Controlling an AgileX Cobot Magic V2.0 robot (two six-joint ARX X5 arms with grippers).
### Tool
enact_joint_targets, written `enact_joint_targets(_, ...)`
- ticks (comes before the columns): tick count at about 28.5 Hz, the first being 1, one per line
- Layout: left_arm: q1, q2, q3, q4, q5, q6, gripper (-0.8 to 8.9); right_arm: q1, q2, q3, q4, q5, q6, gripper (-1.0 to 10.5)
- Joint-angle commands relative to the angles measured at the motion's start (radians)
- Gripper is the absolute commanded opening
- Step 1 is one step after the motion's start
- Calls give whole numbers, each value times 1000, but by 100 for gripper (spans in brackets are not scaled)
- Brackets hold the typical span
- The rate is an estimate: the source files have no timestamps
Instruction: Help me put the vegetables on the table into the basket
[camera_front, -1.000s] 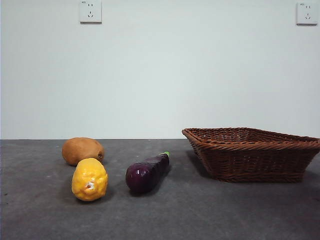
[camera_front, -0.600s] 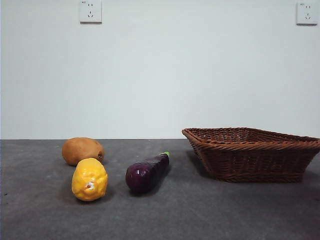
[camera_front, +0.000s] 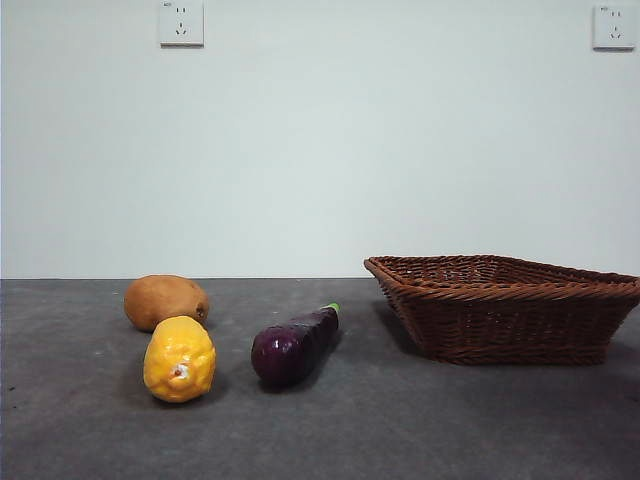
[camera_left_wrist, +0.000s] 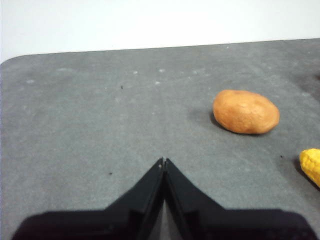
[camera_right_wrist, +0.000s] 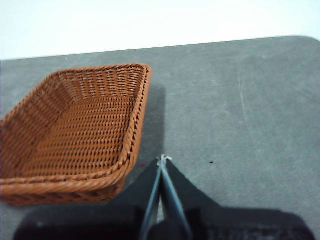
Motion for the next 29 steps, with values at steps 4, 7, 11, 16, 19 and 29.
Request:
enact_joint_targets(4, 3, 40, -9, 5, 0, -38, -6, 0, -1, -4, 4, -3, 193, -9)
enact_joint_targets(7, 3, 63, -4, 5, 0, -77, -8, 0, -1, 9, 3, -12, 226, -9)
enact_joint_targets(11, 3, 106, 16, 5, 0, -91, -8, 0, 8, 40, 3, -35, 233, -9)
enact_joint_targets(16, 3, 191, 81, 6, 1, -97, -8, 0, 63, 102, 3, -36, 234, -9)
enact_joint_targets(19, 3, 253, 134, 6, 1, -99, -8, 0, 124, 151, 3, -36, 239, -9)
enact_joint_targets(29, 3, 478, 324, -44, 141, -230, -4, 0, 426, 382, -28, -107, 241, -7)
